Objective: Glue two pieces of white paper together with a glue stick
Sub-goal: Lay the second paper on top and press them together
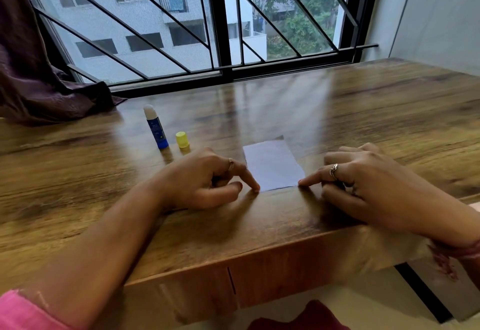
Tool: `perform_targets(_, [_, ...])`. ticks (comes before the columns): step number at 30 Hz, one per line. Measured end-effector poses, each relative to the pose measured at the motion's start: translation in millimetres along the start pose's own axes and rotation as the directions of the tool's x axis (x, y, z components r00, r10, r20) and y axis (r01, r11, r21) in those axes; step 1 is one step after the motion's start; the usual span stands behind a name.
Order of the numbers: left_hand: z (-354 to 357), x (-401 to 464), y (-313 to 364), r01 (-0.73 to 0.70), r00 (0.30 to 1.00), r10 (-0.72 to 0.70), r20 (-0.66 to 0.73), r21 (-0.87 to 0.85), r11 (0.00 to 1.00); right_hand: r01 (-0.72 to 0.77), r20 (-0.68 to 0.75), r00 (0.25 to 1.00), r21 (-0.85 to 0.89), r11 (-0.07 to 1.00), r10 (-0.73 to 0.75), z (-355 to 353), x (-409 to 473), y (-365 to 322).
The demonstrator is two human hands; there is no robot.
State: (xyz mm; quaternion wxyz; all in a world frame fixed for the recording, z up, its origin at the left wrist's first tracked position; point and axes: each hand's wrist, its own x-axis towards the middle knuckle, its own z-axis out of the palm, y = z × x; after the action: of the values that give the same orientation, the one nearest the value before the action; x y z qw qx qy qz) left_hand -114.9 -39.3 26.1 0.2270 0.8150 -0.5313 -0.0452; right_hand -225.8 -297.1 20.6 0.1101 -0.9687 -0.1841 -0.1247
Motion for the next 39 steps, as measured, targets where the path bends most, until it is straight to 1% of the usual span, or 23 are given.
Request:
perform_targets(2, [-2.5, -1.2, -2.9, 0.019, 1.000, -0.019, -0.020, 0.015, 1.000, 0.006, 0.031, 0.999, 0.068, 0.998, -0.008, 0.0, -2.1, -5.3])
perform_targets(4, [-3.7, -1.8, -4.8, 0.031, 0.999, -0.029, -0.043, 0.045, 0.998, 0.019, 0.051, 0.998, 0.202, 0.979, -0.030, 2.2, -3.8, -9.6])
perform_targets(6, [-4.1, -2.1, -5.7, 0.034, 0.997, -0.030, -0.066, 0.062, 0.998, 0.018, 0.092, 0.994, 0.349, 0.937, -0.054, 4.7, -4.6, -12.2])
perform_targets(7, [-4.2, -2.1, -6.0, 0.038, 0.997, -0.033, -0.072, 0.068, 0.997, 0.007, 0.115, 0.992, 0.397, 0.918, -0.057, 5.4, -4.3, -12.3])
perform_targets(8, [-4.2, -2.3, -6.4, 0.042, 0.997, -0.036, -0.073, 0.075, 0.996, -0.003, 0.125, 0.991, 0.423, 0.906, -0.055, 5.8, -3.7, -10.9])
perform_targets(10, [-4.3, -2.4, -7.5, 0.047, 0.997, -0.041, -0.071, 0.085, 0.995, -0.012, 0.087, 0.996, 0.445, 0.895, -0.029, 5.2, -1.5, -3.5])
perform_targets(12, [-4.1, -2.4, -8.3, 0.053, 0.996, -0.046, -0.076, 0.102, 0.993, -0.032, 0.042, 0.999, 0.443, 0.896, 0.015, 5.0, 1.6, 7.9])
perform_targets(15, [-2.5, -2.7, -6.4, 0.046, 0.995, -0.034, -0.098, 0.120, 0.992, -0.034, 0.028, 0.999, 0.391, 0.920, 0.025, 8.0, 5.0, 20.7])
perform_targets(17, [-0.1, -1.6, -2.8, 0.011, 0.996, -0.004, -0.085, 0.085, 0.996, -0.008, 0.021, 1.000, 0.352, 0.936, 0.001, 9.8, 4.6, 21.1])
perform_targets(21, [7.2, 4.2, 6.4, -0.092, 0.996, 0.092, 0.009, -0.045, 0.995, 0.091, 0.023, 0.995, 0.273, 0.958, -0.101, 14.1, 1.0, 13.6])
perform_targets(25, [10.8, 6.3, 9.7, -0.111, 0.991, 0.116, 0.072, -0.069, 0.991, 0.132, -0.001, 0.991, 0.271, 0.953, -0.137, 14.1, -2.7, 9.6])
perform_targets(27, [10.9, 5.9, 9.9, -0.109, 0.990, 0.114, 0.077, -0.071, 0.992, 0.116, -0.030, 0.993, 0.255, 0.960, -0.112, 15.3, -3.2, 9.2])
perform_targets(31, [9.8, 5.9, 10.6, -0.107, 0.992, 0.111, 0.067, -0.053, 0.993, 0.034, -0.106, 0.994, 0.204, 0.978, -0.012, 19.8, -3.1, 11.5])
perform_targets(35, [8.9, 5.5, 10.9, -0.104, 0.992, 0.106, 0.066, -0.043, 0.994, 0.023, -0.141, 0.990, 0.292, 0.956, 0.019, 20.1, -0.4, 16.6])
perform_targets(39, [9.3, 5.5, 11.0, -0.108, 0.991, 0.111, 0.079, -0.039, 0.993, 0.039, -0.113, 0.994, 0.313, 0.949, -0.004, 18.8, 2.1, 20.1])
